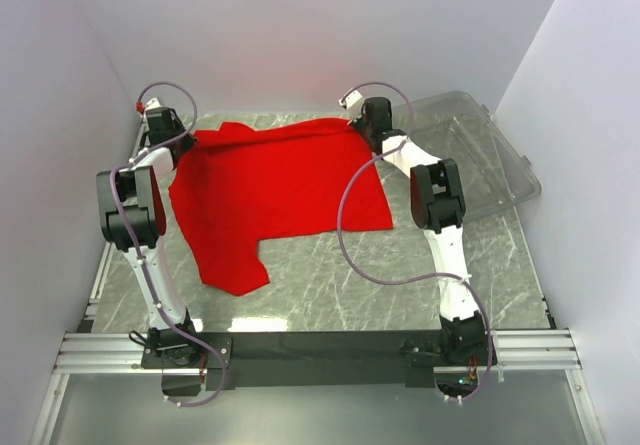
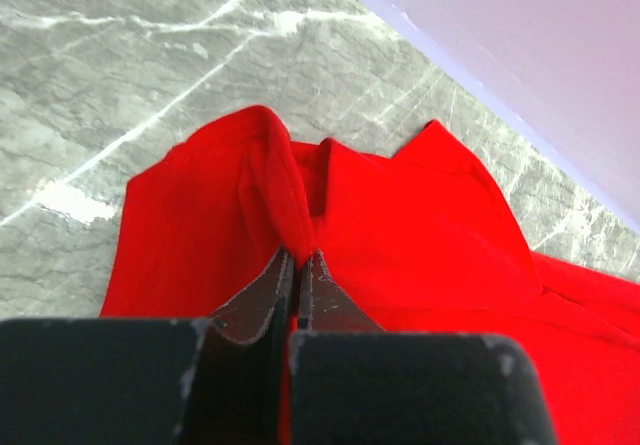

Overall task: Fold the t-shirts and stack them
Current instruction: Flatten the tshirt out, then fold the tshirt

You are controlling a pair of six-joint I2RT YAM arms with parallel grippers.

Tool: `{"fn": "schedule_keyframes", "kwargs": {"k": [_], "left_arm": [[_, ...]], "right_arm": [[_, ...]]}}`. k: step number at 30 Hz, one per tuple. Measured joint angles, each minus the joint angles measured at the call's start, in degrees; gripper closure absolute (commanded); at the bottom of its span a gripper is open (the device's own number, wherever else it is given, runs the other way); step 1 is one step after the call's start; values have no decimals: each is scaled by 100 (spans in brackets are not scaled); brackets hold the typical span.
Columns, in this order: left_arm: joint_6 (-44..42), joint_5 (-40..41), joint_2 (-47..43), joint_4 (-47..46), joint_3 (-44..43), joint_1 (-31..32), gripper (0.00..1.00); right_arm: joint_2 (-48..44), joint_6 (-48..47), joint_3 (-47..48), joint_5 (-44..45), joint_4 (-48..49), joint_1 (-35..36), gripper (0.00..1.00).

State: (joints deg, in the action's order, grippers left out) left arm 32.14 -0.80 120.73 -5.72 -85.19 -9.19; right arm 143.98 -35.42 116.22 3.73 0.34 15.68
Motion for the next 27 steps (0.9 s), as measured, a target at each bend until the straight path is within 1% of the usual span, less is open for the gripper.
{"fn": "schedule_keyframes", "kwargs": {"k": [13,27], "left_arm": [[-20,0,0,92,-223,-129,99],[-24,0,0,107,-96,-129,99]], "right_arm": [[-4,105,192,149,87,-50,100],[-7,83,63,142,103,-50,100]]}}
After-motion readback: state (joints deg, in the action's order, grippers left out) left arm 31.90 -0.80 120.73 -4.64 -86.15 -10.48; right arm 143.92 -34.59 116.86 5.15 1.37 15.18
